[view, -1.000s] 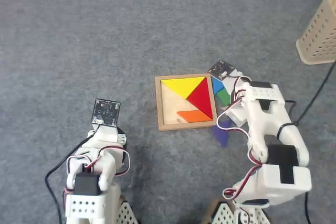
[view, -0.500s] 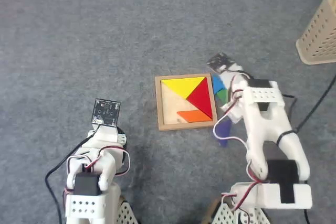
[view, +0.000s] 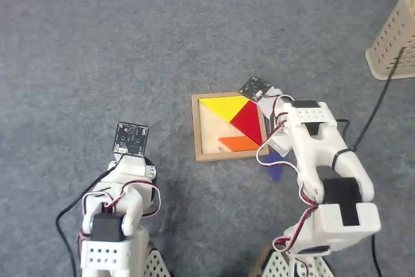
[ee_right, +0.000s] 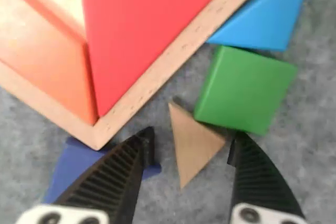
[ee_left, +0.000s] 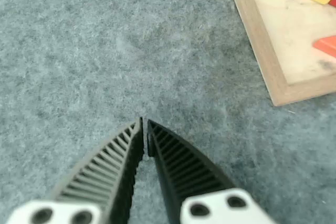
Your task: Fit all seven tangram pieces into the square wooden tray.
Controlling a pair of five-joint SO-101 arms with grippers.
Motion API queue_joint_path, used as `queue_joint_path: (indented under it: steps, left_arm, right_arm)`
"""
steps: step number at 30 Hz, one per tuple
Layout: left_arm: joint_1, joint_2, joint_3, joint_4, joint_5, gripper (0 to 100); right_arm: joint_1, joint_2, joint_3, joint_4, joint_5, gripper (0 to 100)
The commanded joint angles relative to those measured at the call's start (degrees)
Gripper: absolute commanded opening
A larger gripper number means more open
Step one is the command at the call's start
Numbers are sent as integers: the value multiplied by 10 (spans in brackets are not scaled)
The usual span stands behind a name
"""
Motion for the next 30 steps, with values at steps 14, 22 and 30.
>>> queue_joint_path:
  steps: [14, 22, 30]
  left_arm:
    - [-3, -2, -3, 3, 5, 11]
    - [-3, -2, -3, 3, 5, 11]
    - [-3, -2, -3, 3, 5, 11]
  right_arm:
    - [7, -1, -18, -11, 7, 89]
    - [20, -70, -30, 35, -9, 87]
    - [-48, -228, -30, 103, -33, 91]
